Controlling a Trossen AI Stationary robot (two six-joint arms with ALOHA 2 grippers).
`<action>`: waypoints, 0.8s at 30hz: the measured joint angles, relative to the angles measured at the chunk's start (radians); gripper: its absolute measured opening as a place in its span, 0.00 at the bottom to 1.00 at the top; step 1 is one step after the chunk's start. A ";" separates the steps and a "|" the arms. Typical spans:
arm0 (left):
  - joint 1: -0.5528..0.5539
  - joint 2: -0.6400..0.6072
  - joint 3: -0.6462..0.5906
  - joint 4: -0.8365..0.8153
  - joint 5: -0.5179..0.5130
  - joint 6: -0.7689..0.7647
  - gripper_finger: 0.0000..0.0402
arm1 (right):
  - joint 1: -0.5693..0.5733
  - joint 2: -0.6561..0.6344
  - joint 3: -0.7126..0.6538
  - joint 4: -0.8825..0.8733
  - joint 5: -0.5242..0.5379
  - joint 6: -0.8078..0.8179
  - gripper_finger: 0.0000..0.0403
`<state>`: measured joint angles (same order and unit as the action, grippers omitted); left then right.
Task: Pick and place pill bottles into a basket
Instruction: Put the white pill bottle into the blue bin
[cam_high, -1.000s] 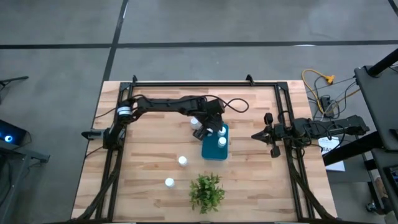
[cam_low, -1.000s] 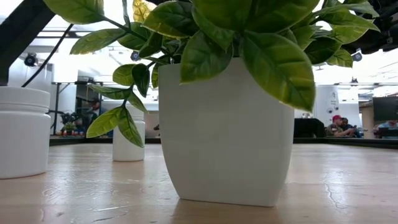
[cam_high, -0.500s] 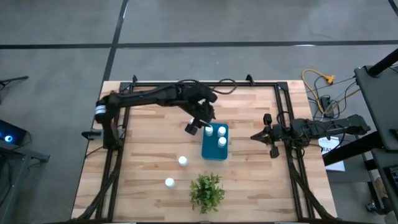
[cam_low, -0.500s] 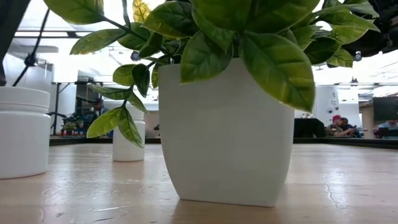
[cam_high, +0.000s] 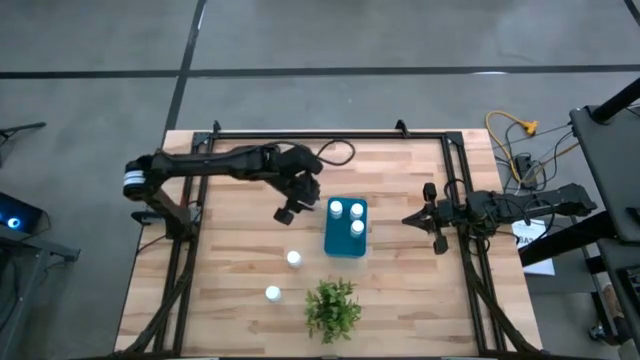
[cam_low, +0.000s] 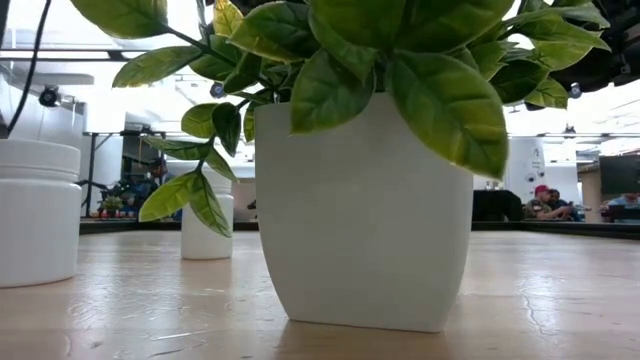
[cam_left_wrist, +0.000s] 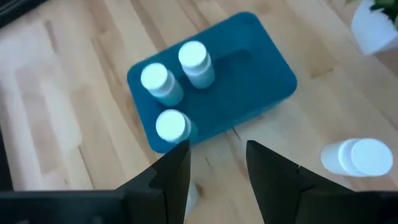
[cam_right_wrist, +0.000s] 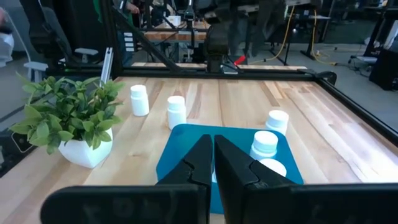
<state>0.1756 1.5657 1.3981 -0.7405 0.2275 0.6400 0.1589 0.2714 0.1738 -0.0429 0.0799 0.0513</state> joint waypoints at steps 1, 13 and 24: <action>0.002 -0.019 -0.035 0.032 0.000 -0.002 0.35 | 0.000 0.000 0.000 0.000 0.000 0.001 0.02; 0.013 -0.326 -0.380 0.316 0.002 -0.053 0.35 | 0.000 0.012 0.000 0.025 0.001 0.001 0.02; 0.020 -0.395 -0.476 0.359 -0.008 -0.136 0.35 | 0.000 0.022 0.000 0.028 0.028 -0.005 0.02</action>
<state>0.1956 1.1709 0.9222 -0.3814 0.2194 0.5037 0.1586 0.2932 0.1738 -0.0146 0.1080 0.0463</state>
